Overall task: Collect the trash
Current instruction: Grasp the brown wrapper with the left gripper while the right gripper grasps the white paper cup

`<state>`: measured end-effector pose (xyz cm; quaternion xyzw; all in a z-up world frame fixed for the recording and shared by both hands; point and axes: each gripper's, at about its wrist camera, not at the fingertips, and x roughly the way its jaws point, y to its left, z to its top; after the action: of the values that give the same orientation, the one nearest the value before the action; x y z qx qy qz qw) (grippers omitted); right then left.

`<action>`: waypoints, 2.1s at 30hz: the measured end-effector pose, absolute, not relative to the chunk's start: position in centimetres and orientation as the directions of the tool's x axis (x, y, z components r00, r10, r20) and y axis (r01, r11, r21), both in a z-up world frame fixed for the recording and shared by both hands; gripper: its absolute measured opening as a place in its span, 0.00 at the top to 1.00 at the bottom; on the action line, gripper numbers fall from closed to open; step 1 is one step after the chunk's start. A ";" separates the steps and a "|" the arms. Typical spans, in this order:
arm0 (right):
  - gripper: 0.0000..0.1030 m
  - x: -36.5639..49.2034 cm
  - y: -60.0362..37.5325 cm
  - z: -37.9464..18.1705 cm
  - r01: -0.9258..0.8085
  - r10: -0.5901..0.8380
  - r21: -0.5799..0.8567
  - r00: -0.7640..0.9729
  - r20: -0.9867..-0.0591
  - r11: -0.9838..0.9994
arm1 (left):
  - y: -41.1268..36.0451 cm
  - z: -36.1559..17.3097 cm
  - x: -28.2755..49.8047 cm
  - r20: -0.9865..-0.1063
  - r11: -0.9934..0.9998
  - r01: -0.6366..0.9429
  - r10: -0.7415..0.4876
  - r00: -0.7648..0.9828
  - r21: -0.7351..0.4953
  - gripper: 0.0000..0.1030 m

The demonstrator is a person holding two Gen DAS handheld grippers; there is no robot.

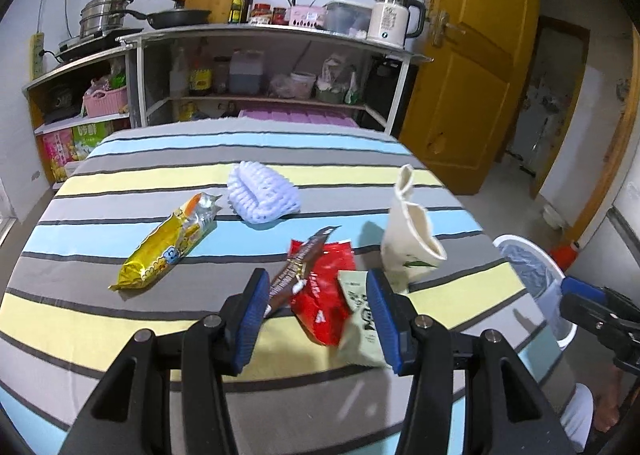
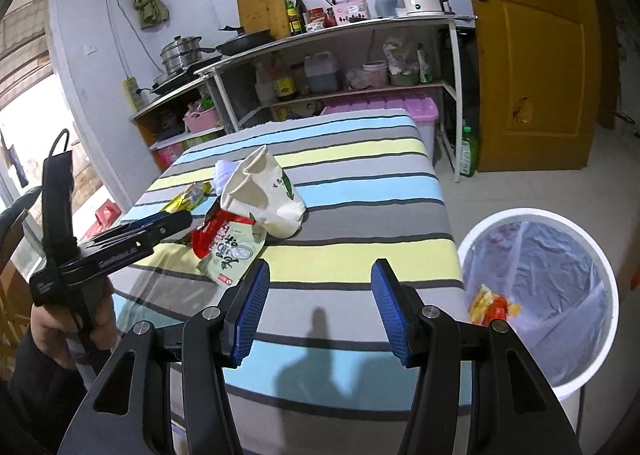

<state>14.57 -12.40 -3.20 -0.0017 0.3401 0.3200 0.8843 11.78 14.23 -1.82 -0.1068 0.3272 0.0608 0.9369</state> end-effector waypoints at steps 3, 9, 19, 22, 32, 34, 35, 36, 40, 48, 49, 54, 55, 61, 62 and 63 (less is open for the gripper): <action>0.48 15.0 -11.6 -3.3 -0.573 0.566 0.213 0.558 -0.607 0.792 | 14.5 -2.4 12.8 -0.650 0.970 -0.193 0.050 0.759 -0.151 0.49; 0.48 15.8 -10.0 -3.6 -0.589 0.574 0.209 0.542 -0.614 0.781 | 14.8 -3.6 15.0 -0.689 0.970 -0.199 0.049 0.723 -0.139 0.57; 0.48 16.6 -6.7 -3.6 -0.639 0.595 0.187 0.512 -0.620 0.746 | 16.0 -3.3 14.7 -0.668 0.961 -0.199 0.020 0.744 -0.193 0.83; 0.48 16.5 -5.1 -3.5 -0.666 0.601 0.163 0.505 -0.620 0.728 | 16.5 -2.9 14.2 -0.649 0.958 -0.194 0.010 0.761 -0.213 0.87; 0.48 17.6 -0.6 -4.4 -0.703 0.585 0.094 0.500 -0.638 0.704 | 18.6 -2.0 12.5 -0.608 0.943 -0.206 0.004 0.794 -0.263 0.90; 0.55 18.1 -0.1 -4.5 -0.701 0.576 0.084 0.504 -0.644 0.708 | 18.8 -1.8 12.3 -0.604 0.942 -0.207 0.005 0.797 -0.265 0.90; 0.63 18.3 0.1 -4.6 -0.699 0.572 0.081 0.505 -0.647 0.710 | 18.9 -1.8 12.2 -0.602 0.942 -0.206 0.005 0.799 -0.266 0.90; 0.68 18.4 0.2 -4.7 -0.697 0.566 0.075 0.510 -0.648 0.713 | 19.0 -1.7 12.2 -0.600 0.942 -0.206 0.005 0.800 -0.267 0.90; 0.82 18.6 0.2 -4.6 -0.689 0.549 0.050 0.529 -0.647 0.723 | 18.8 -1.7 12.1 -0.594 0.942 -0.201 0.002 0.804 -0.268 0.90; 0.92 18.6 -1.8 -3.4 -0.660 0.550 0.058 0.570 -0.610 0.749 | 18.0 -1.0 12.0 -0.583 0.948 -0.185 -0.001 0.812 -0.259 0.91; 0.92 18.6 -2.0 -3.3 -0.659 0.552 0.061 0.572 -0.607 0.750 | 17.8 -0.8 11.9 -0.581 0.949 -0.182 -0.001 0.814 -0.257 0.91; 0.93 18.2 -3.4 -2.3 -0.650 0.560 0.075 0.585 -0.586 0.756 | 16.7 0.2 11.6 -0.570 0.954 -0.171 0.001 0.822 -0.245 0.91; 0.93 18.0 -3.9 -2.1 -0.647 0.562 0.076 0.589 -0.581 0.758 | 16.5 0.5 11.5 -0.567 0.955 -0.167 -0.001 0.824 -0.244 0.91; 0.93 17.0 -6.1 -1.2 -0.627 0.561 0.091 0.611 -0.559 0.774 | 14.2 1.5 11.5 -0.556 0.963 -0.128 -0.027 0.830 -0.237 0.91; 0.93 16.9 -6.5 -1.1 -0.623 0.559 0.092 0.615 -0.556 0.777 | 13.7 1.7 11.5 -0.555 0.964 -0.119 -0.034 0.832 -0.237 0.91; 0.93 16.8 -7.0 -0.9 -0.617 0.556 0.094 0.620 -0.553 0.781 | 13.2 1.9 11.6 -0.552 0.966 -0.111 -0.039 0.833 -0.235 0.91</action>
<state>16.78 -6.99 -0.91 -0.0527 0.2888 0.3265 0.8984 11.61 13.25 1.90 -0.1297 0.2887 0.0189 0.9484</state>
